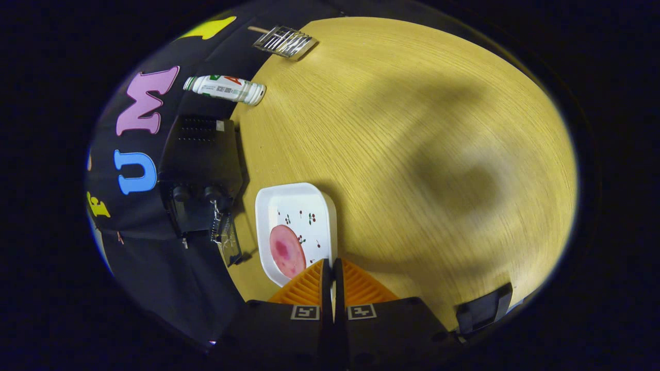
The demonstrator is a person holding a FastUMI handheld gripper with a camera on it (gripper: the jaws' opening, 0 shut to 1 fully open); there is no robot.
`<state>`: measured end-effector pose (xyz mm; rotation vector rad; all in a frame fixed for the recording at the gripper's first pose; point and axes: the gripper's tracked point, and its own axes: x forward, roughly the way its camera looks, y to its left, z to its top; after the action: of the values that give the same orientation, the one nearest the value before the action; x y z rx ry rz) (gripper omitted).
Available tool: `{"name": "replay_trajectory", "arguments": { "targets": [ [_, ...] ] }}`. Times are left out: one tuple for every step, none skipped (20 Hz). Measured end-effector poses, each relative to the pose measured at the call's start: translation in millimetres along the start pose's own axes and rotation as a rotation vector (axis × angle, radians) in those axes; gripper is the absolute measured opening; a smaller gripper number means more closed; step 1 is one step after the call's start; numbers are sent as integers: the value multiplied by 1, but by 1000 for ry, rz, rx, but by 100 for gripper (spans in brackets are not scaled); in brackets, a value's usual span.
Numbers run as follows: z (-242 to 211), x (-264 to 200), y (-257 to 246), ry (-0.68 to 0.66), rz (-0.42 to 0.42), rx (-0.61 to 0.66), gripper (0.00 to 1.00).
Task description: Open the toaster oven, put the food inside, and close the toaster oven door.
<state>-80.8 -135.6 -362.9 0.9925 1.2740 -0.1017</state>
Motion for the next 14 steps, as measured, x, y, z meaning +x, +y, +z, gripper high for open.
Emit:
{"name": "replay_trajectory", "arguments": {
  "targets": [
    [-2,-3,3,-17,14,9,5],
    [-4,-7,7,-33,28,18,5],
    [-8,-11,12,-48,42,30,5],
    [-12,-16,16,-61,58,44,5],
    [-17,-20,20,-72,75,60,5],
    [-23,-26,25,-85,93,77,5],
    [-29,-32,30,-99,109,94,5],
    [-34,-36,37,-112,128,112,5],
    [-40,-40,43,-127,143,129,5],
    [-46,-45,48,-142,156,142,5],
    [-55,-51,52,-156,164,153,5],
    [-62,-54,56,-170,171,161,5],
    [-69,-57,62,-184,175,165,5],
    [-75,-60,68,-198,180,167,5]
  ]
}}
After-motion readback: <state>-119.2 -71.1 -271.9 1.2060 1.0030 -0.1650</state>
